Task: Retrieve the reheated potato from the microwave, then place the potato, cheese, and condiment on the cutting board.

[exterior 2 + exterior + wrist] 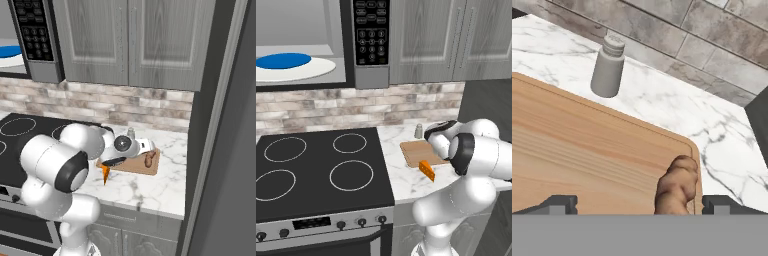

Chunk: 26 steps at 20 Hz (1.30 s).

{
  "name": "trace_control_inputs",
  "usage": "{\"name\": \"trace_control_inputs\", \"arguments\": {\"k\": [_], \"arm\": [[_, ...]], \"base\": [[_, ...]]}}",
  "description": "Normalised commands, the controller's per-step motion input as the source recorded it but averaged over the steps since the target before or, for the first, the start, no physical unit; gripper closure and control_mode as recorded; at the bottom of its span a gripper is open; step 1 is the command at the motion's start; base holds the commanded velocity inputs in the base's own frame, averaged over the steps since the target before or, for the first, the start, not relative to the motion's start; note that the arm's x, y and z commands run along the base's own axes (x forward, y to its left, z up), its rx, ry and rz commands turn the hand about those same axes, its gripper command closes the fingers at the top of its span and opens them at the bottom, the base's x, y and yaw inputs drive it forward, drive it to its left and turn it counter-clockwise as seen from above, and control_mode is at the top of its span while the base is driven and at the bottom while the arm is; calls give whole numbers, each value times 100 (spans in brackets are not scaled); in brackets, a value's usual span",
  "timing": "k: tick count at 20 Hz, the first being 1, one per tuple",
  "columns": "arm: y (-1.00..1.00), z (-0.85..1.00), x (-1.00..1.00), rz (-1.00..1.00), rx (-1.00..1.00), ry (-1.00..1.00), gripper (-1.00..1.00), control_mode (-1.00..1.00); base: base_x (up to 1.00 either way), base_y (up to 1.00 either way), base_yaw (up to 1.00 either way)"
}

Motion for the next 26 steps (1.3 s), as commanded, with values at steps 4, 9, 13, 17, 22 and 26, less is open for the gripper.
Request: {"name": "trace_control_inputs", "arguments": {"k": [4,9,13,17,22,26], "arm": [[24,42,3,0,-1,-3,-100,-100],[26,42,3,0,0,-2,-100,-100],[21,41,9,0,0,-7,-100,-100],[15,49,14,0,0,-2,-100,-100],[6,52,8,0,4,0,-100,-100],[14,42,0,0,20,0,-100,-100]], "base": [[0,0,0],[0,0,0],[0,0,0],[0,0,0],[0,0,0],[0,0,0]]}}
